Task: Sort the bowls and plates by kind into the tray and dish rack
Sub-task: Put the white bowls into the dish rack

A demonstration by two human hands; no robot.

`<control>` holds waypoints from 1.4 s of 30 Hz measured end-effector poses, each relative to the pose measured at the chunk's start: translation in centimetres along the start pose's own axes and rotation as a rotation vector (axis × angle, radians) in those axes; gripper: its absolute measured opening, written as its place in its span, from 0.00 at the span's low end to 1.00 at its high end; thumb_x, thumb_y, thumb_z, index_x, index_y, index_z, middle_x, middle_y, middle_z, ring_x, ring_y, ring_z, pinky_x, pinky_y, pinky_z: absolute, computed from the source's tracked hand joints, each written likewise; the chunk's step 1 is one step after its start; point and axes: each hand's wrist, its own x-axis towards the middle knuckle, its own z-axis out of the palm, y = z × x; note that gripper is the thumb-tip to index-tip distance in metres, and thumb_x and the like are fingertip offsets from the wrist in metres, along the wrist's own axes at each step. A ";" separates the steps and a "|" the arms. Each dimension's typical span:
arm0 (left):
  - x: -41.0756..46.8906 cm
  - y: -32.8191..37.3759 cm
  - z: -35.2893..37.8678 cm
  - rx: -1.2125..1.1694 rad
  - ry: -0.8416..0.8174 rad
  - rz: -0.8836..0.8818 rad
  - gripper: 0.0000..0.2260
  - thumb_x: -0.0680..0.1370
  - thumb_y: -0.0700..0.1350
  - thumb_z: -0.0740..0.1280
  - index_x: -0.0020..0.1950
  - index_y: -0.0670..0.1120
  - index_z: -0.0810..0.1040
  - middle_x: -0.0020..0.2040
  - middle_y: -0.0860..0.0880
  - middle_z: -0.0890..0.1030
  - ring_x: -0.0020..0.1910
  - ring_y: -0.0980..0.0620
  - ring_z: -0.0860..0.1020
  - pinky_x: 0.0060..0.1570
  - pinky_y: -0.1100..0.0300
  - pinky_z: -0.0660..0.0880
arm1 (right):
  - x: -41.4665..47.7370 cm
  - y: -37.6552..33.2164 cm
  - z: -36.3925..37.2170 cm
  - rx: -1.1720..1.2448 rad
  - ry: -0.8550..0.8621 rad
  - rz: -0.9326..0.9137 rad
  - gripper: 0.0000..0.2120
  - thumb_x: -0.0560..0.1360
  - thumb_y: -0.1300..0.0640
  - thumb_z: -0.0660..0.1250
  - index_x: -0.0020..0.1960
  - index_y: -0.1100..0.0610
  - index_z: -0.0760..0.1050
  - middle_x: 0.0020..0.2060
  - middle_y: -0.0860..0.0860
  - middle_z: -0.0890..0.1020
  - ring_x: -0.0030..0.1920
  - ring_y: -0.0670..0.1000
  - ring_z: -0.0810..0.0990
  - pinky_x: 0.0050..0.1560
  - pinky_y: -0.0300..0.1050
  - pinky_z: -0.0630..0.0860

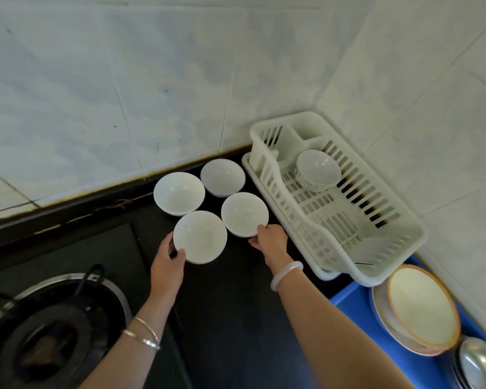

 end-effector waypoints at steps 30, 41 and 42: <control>1.0 -0.8 -0.6 -0.117 -0.037 0.011 0.19 0.79 0.44 0.61 0.70 0.50 0.69 0.68 0.49 0.73 0.68 0.48 0.70 0.67 0.44 0.68 | -5.2 -1.3 3.4 -0.427 -0.115 -0.198 0.07 0.73 0.59 0.67 0.37 0.54 0.76 0.37 0.54 0.84 0.41 0.51 0.85 0.43 0.41 0.80; 0.9 0.1 -1.0 -0.355 -0.122 -0.160 0.19 0.78 0.42 0.62 0.69 0.52 0.68 0.66 0.48 0.74 0.64 0.46 0.73 0.58 0.50 0.74 | -3.5 -1.9 3.2 -0.275 -0.425 -0.064 0.27 0.74 0.64 0.65 0.70 0.49 0.66 0.62 0.53 0.75 0.59 0.55 0.77 0.49 0.49 0.79; 0.8 0.3 -1.1 -0.365 -0.122 -0.164 0.19 0.78 0.41 0.62 0.69 0.52 0.69 0.65 0.48 0.75 0.63 0.47 0.74 0.56 0.51 0.74 | -3.5 -1.9 3.3 -0.257 -0.430 -0.073 0.25 0.75 0.63 0.65 0.70 0.51 0.67 0.62 0.53 0.75 0.60 0.55 0.77 0.51 0.49 0.80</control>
